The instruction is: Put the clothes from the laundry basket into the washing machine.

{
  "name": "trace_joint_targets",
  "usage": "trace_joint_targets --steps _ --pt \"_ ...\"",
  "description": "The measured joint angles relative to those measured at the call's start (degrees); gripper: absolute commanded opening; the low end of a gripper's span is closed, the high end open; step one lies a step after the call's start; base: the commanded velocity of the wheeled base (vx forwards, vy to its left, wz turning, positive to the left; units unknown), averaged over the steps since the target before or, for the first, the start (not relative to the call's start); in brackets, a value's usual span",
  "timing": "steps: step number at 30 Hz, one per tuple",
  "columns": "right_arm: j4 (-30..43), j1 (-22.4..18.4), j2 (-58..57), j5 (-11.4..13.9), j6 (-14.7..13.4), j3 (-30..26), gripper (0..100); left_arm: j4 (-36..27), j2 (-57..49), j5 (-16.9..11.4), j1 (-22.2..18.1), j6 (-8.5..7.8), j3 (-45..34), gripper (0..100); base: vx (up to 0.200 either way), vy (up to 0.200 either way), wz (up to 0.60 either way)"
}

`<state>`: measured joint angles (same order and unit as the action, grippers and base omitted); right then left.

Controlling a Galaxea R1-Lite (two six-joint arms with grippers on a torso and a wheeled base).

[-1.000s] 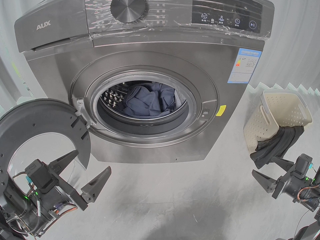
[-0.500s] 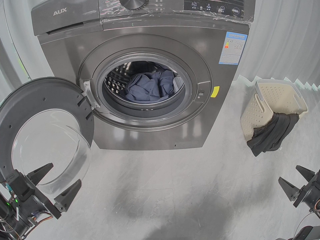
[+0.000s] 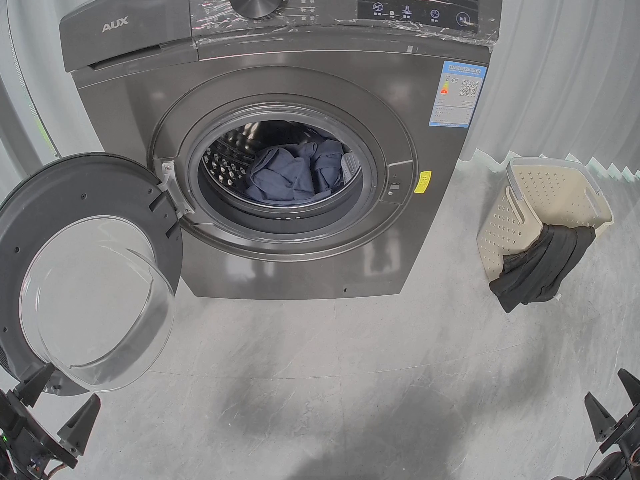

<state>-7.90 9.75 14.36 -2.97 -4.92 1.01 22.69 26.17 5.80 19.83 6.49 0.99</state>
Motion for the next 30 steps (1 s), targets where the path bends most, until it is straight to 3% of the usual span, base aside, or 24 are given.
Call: trace_joint_targets --steps 7,12,16,22,26,28,30 --pt "1.8 -1.7 -7.0 -5.0 -0.1 0.0 100 -8.0 -11.0 -6.3 -10.7 -0.69 0.0 100 0.0 -0.2 0.0" --pt "1.8 -2.1 -8.5 -6.6 -0.2 0.0 100 -14.8 -17.1 -10.0 -17.5 -2.08 0.0 100 0.0 -0.12 0.0" --pt "1.9 -3.9 -9.1 -7.3 0.1 0.0 100 -17.7 -20.7 -11.0 -20.2 -3.32 0.0 100 0.0 0.0 0.0" --pt "4.3 -9.6 -11.5 -3.4 0.8 0.0 100 -18.3 -22.8 -10.6 -21.4 -3.8 0.0 100 0.0 0.0 0.0" --pt "5.8 -10.2 -12.7 4.1 3.9 0.0 100 -19.2 -23.8 -9.4 -21.1 -4.22 0.0 100 0.0 0.0 0.0" --pt "7.2 -10.1 -13.0 6.3 4.9 0.0 100 -19.4 -24.3 -9.1 -20.8 -4.38 0.0 100 0.0 0.0 0.0" --pt "8.8 -10.0 -13.2 7.0 5.4 0.0 100 -19.6 -24.7 -9.0 -20.6 -4.55 0.0 100 0.0 0.0 0.0"
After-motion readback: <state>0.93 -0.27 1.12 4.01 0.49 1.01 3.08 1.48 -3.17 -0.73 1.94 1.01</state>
